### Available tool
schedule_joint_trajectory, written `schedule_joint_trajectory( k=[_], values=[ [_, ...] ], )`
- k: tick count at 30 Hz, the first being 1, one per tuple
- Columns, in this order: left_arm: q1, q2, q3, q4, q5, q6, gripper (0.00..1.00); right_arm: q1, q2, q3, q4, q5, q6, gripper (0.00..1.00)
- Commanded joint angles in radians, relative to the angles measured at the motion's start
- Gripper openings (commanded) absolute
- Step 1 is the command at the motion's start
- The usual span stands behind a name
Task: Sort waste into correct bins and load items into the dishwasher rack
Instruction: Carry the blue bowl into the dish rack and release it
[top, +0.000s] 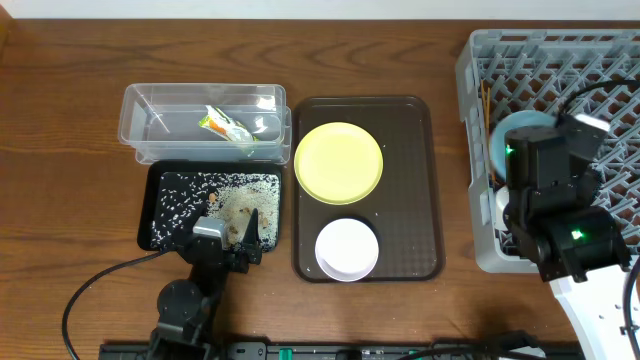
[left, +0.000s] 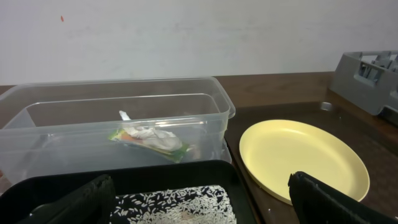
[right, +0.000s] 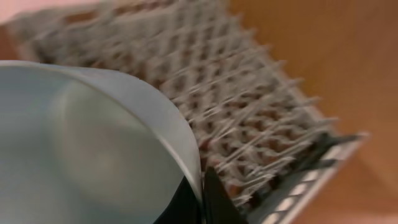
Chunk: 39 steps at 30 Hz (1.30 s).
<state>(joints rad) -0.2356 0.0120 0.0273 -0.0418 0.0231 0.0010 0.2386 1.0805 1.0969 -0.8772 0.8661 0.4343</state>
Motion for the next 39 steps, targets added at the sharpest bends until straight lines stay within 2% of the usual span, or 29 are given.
schedule_joint_trajectory(
  k=[1, 6, 10, 19, 30, 39],
  values=[
    [0.006, -0.006, -0.023, -0.027, -0.009, 0.010, 0.91, -0.049, 0.042, 0.004, 0.026, 0.223, 0.039, 0.01],
    [0.006, -0.006, -0.023, -0.027, -0.009, 0.010, 0.91, -0.114, 0.149, 0.004, 0.092, 0.331, 0.031, 0.01],
    [0.006, -0.006, -0.023, -0.027, -0.009, 0.010, 0.91, -0.163, 0.256, 0.004, 0.157, 0.333, 0.011, 0.01],
    [0.006, -0.006, -0.023, -0.028, -0.009, 0.010, 0.91, -0.188, 0.539, 0.004, 0.315, 0.334, -0.258, 0.01],
    [0.006, -0.006, -0.023, -0.028, -0.009, 0.010, 0.91, -0.051, 0.616, 0.004, 0.266, 0.285, -0.251, 0.01],
    [0.006, -0.006, -0.023, -0.027, -0.009, 0.010, 0.91, 0.004, 0.616, 0.004, 0.158, 0.285, -0.157, 0.02]
  ],
)
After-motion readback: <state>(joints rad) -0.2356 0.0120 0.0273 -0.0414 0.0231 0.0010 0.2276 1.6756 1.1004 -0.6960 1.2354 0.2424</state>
